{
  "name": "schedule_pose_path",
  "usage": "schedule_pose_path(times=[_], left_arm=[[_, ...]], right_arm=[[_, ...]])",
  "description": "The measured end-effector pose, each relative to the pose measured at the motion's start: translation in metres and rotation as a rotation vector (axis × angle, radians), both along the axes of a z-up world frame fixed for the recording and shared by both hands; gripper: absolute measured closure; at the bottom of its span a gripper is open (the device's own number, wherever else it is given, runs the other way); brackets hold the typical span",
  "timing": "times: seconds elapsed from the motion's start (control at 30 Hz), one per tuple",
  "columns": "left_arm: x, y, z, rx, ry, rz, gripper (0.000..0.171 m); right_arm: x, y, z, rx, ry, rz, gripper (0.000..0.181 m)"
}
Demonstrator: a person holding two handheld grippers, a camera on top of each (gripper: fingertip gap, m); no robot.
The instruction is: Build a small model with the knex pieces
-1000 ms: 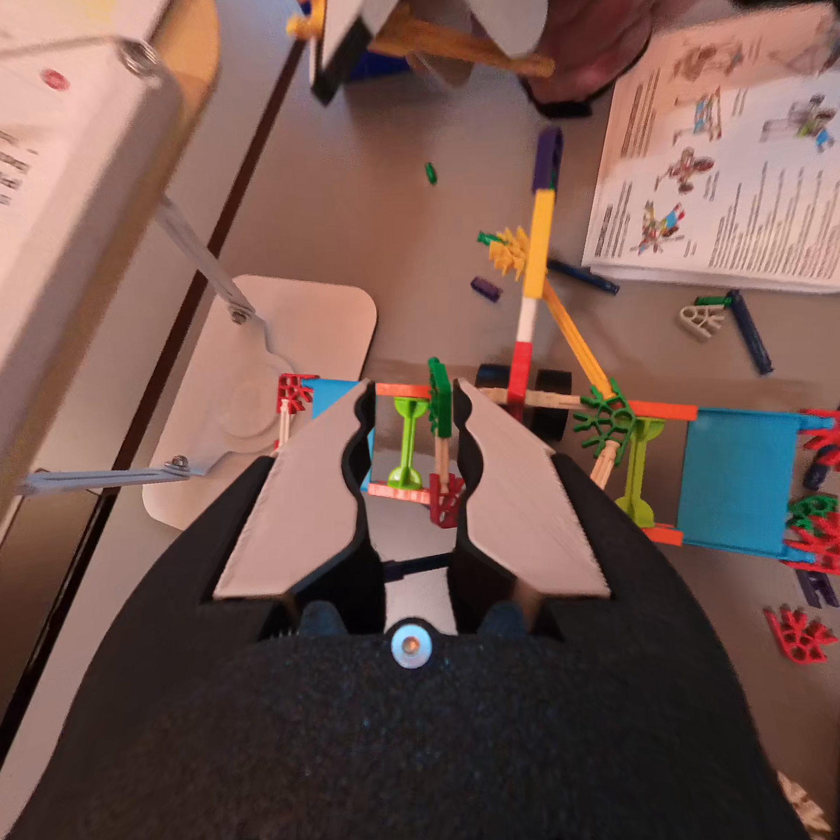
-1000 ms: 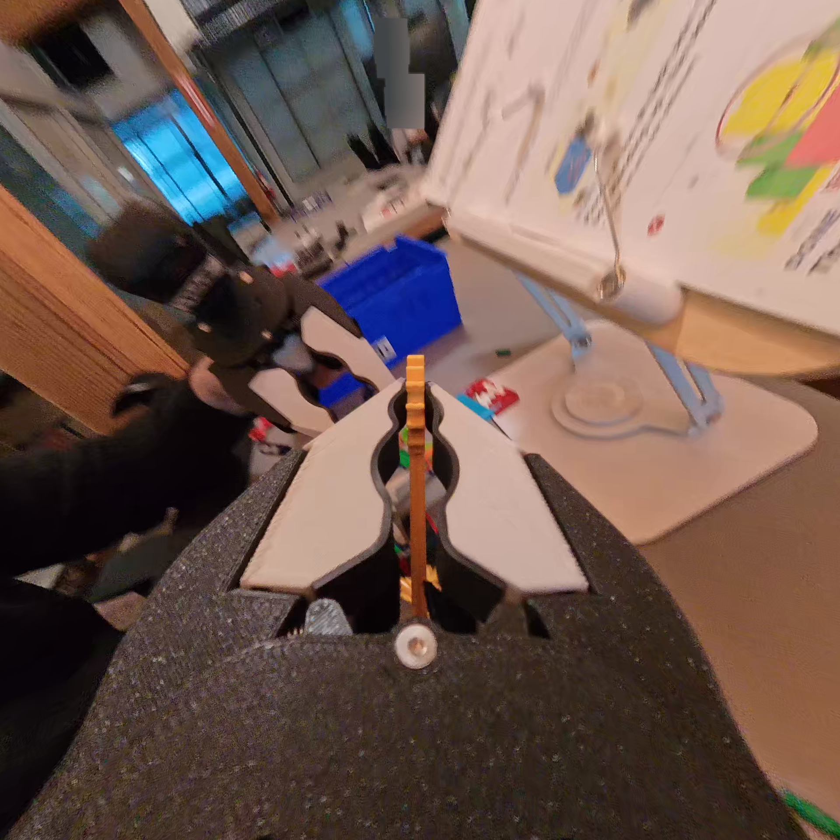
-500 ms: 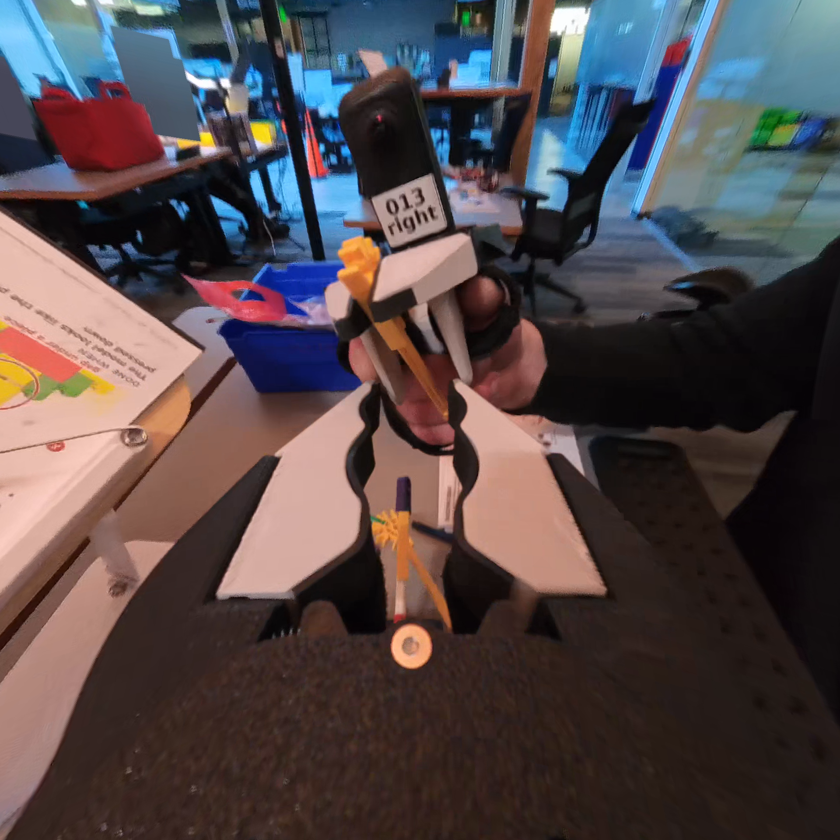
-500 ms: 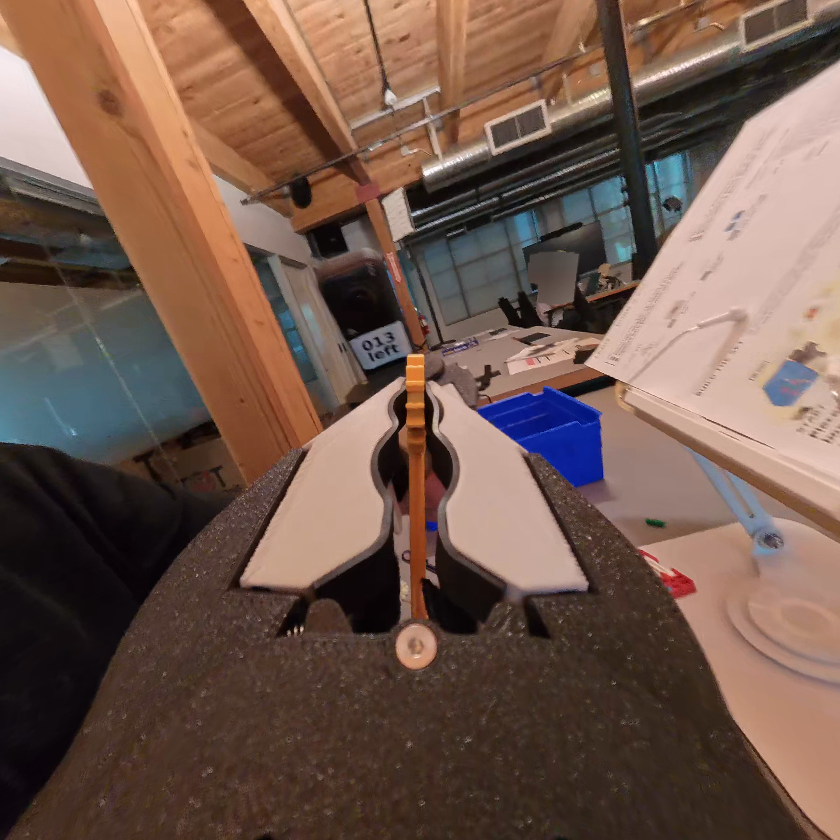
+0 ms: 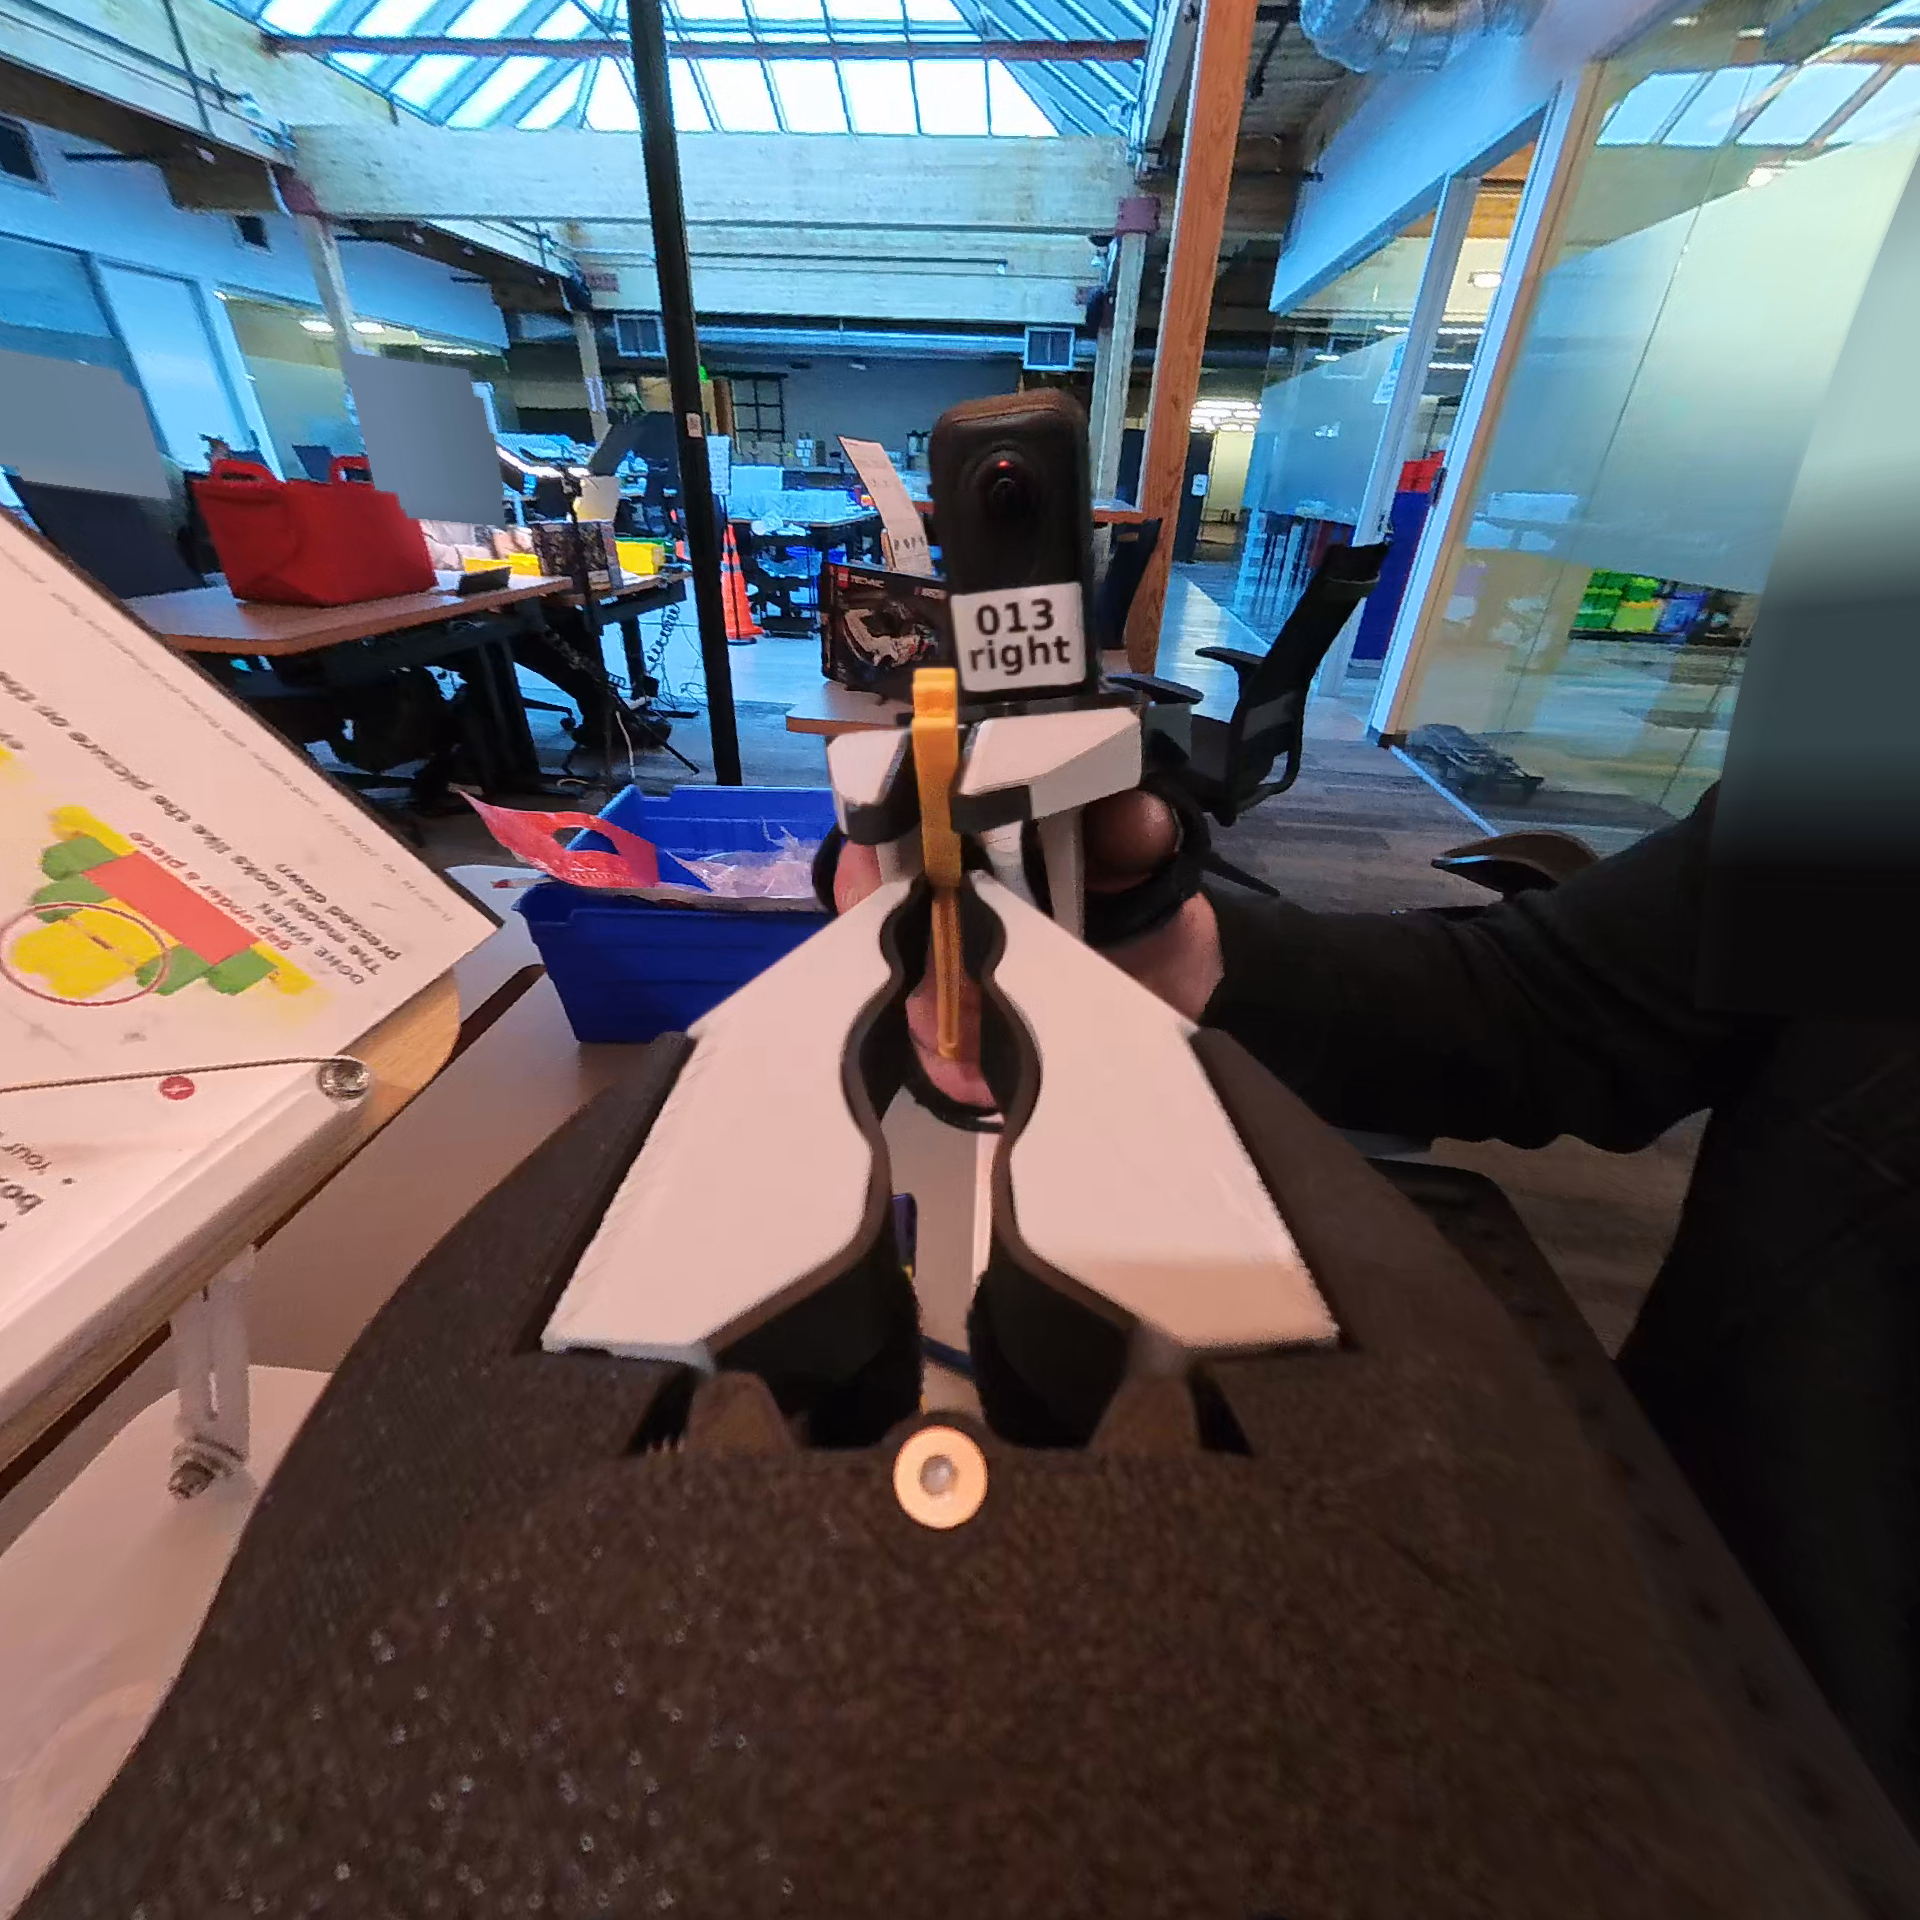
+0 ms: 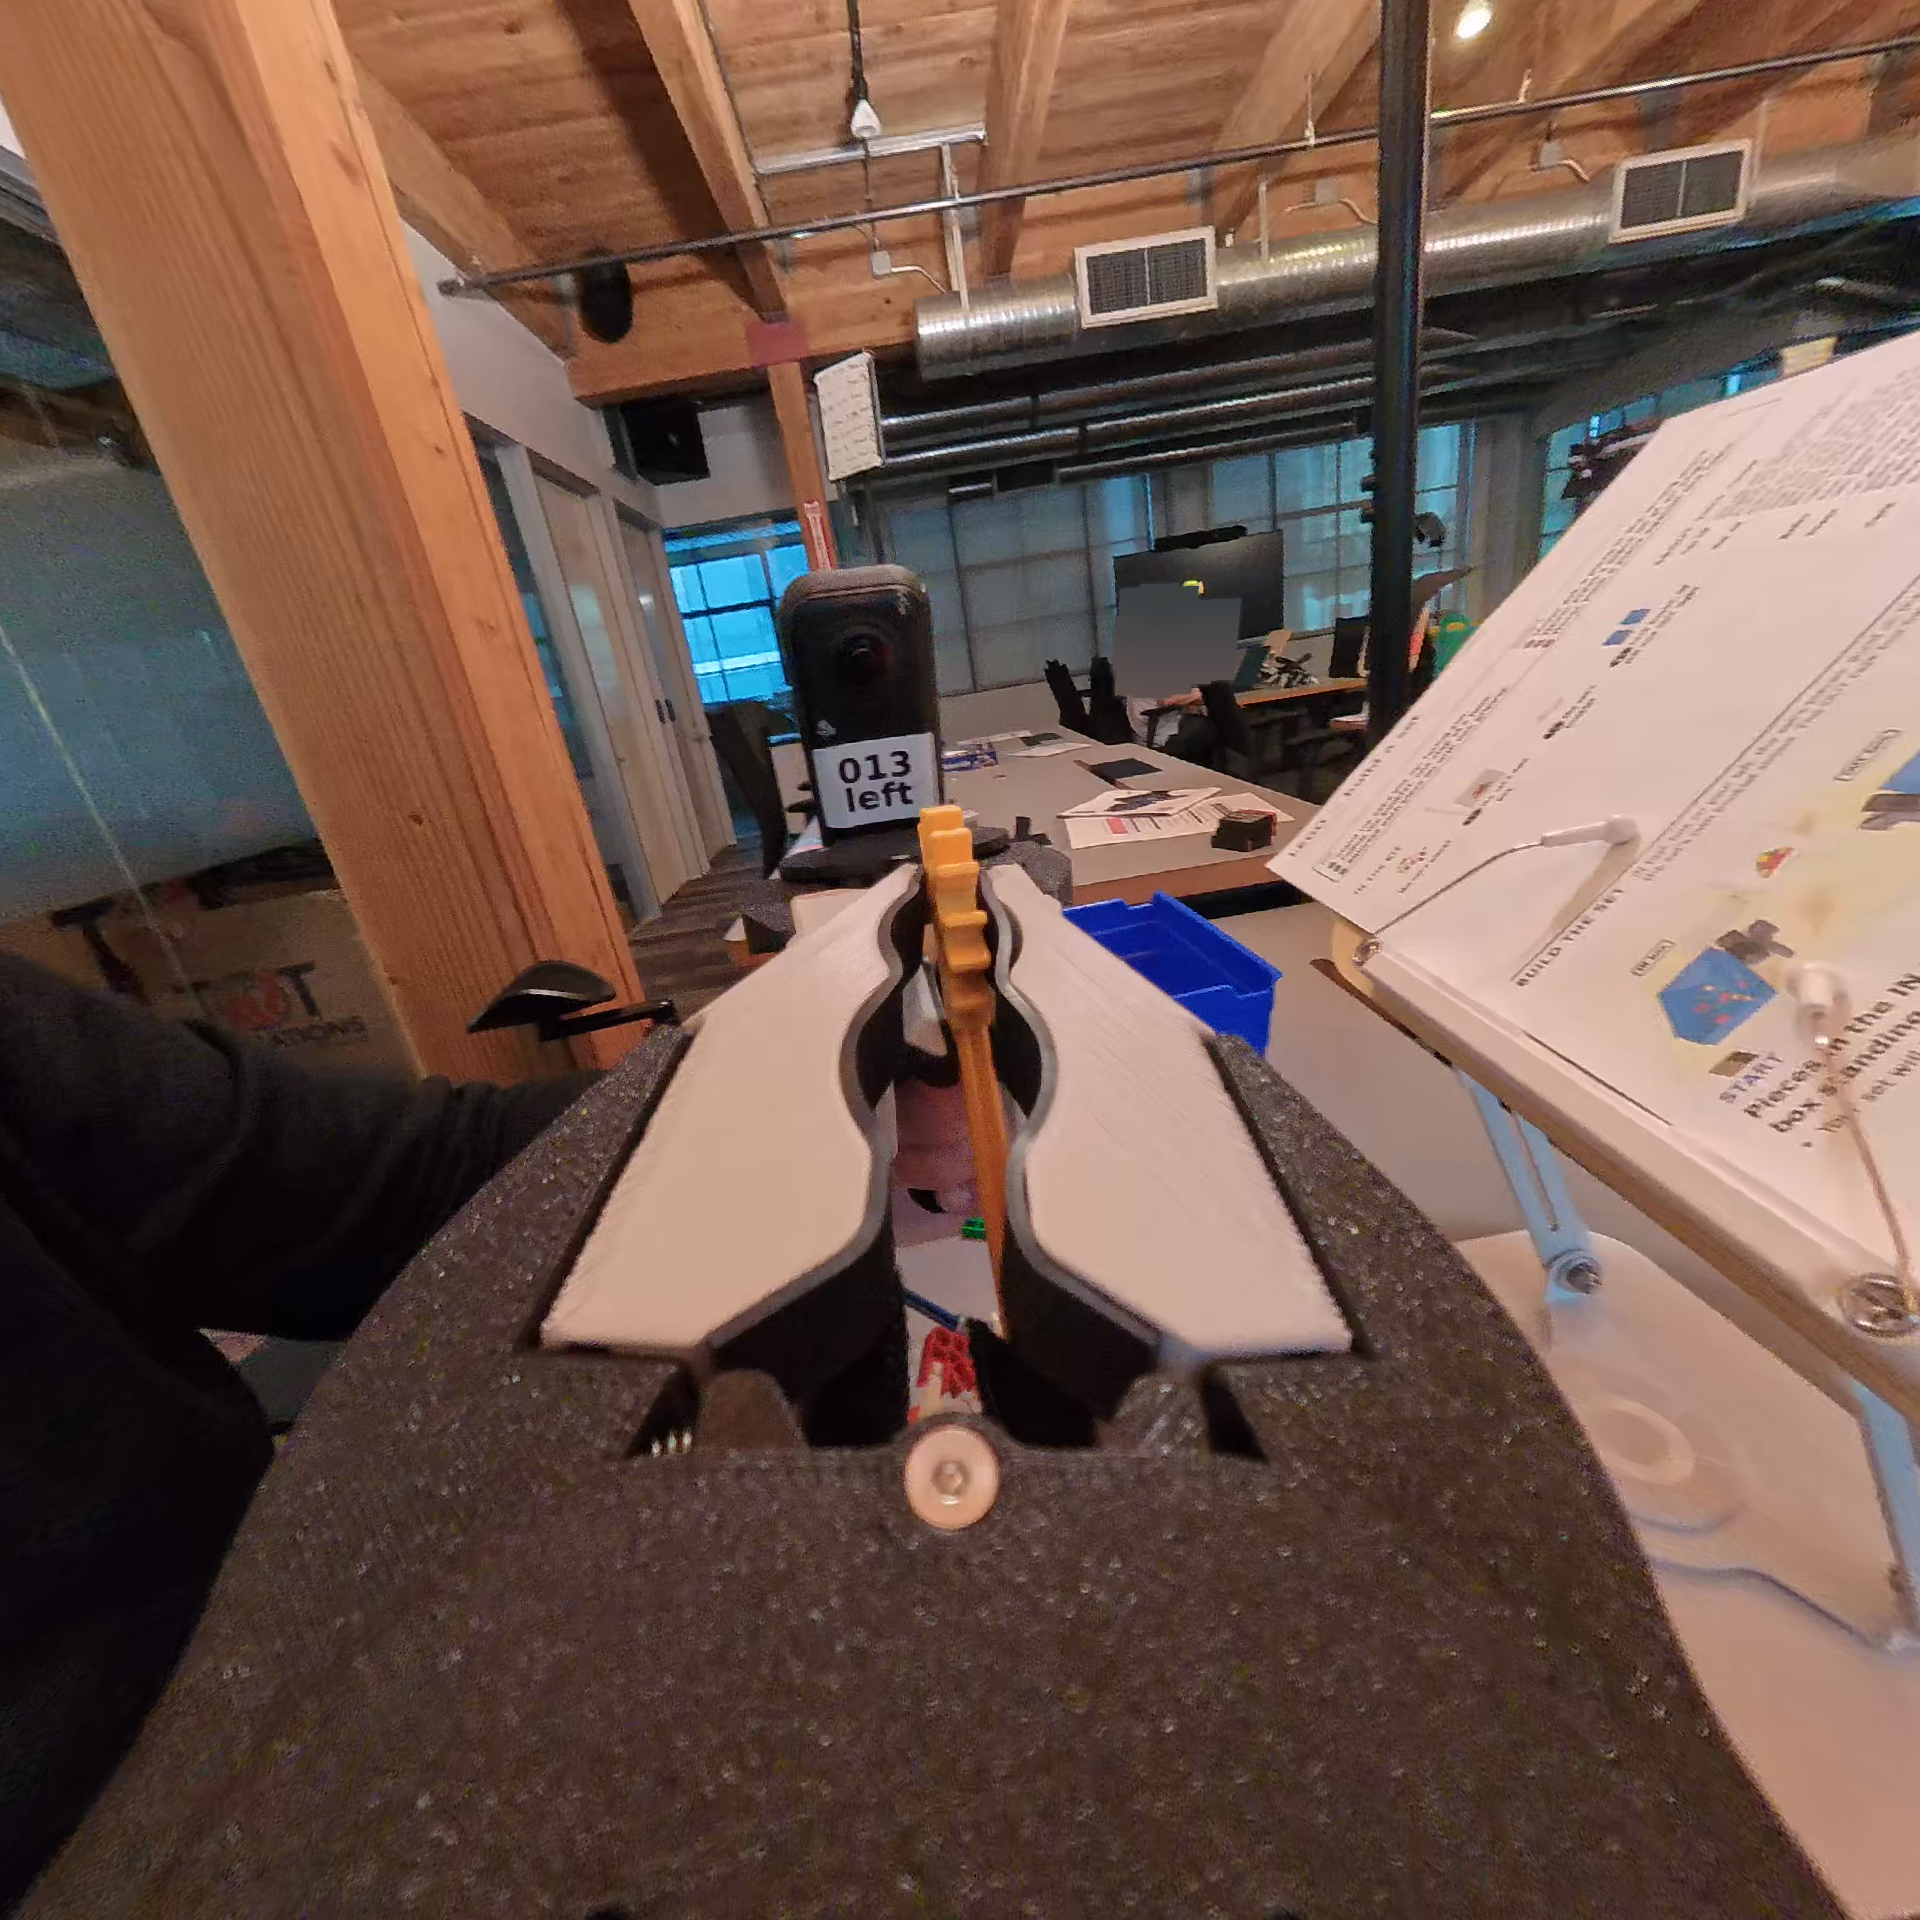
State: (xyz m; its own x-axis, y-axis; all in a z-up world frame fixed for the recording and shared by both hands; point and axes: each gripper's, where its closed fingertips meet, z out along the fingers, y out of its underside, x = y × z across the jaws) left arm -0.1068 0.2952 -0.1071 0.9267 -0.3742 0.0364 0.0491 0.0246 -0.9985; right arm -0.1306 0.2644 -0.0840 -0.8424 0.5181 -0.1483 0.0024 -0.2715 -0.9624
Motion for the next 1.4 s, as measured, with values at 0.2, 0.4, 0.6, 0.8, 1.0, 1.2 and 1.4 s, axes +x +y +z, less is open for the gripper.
schedule_pose_path(times=[0.2, 0.4, 0.6, 0.8, 1.0, 1.2, 1.4], left_arm=[[-0.018, -0.012, 0.012, 0.046, -0.042, 0.022, 0.169], [-0.028, -0.021, 0.024, 0.119, -0.103, 0.028, 0.168], [-0.026, -0.024, 0.032, 0.178, -0.12, 0.012, 0.168], [-0.03, -0.031, 0.035, 0.168, -0.103, -0.008, 0.15], [-0.031, -0.038, 0.038, 0.135, -0.013, 0.016, 0.154], [-0.026, -0.04, 0.042, 0.149, 0.099, 0.06, 0.164], [-0.035, -0.041, 0.047, 0.177, 0.284, 0.248, 0.164]], right_arm=[[-0.007, 0.01, 0.006, 0.059, 0.003, -0.054, 0.167], [-0.017, 0.018, -0.006, 0.261, 0.001, -0.149, 0.159], [-0.008, 0.005, -0.026, 0.347, -0.08, -0.037, 0.161], [-0.007, 0.005, -0.032, 0.446, -0.074, -0.06, 0.177], [-0.001, 0.008, -0.042, 0.505, -0.105, -0.022, 0.178], [-0.001, 0.002, -0.045, 0.551, -0.101, -0.046, 0.178], [-0.009, -0.001, -0.04, 0.543, -0.11, -0.12, 0.179]])
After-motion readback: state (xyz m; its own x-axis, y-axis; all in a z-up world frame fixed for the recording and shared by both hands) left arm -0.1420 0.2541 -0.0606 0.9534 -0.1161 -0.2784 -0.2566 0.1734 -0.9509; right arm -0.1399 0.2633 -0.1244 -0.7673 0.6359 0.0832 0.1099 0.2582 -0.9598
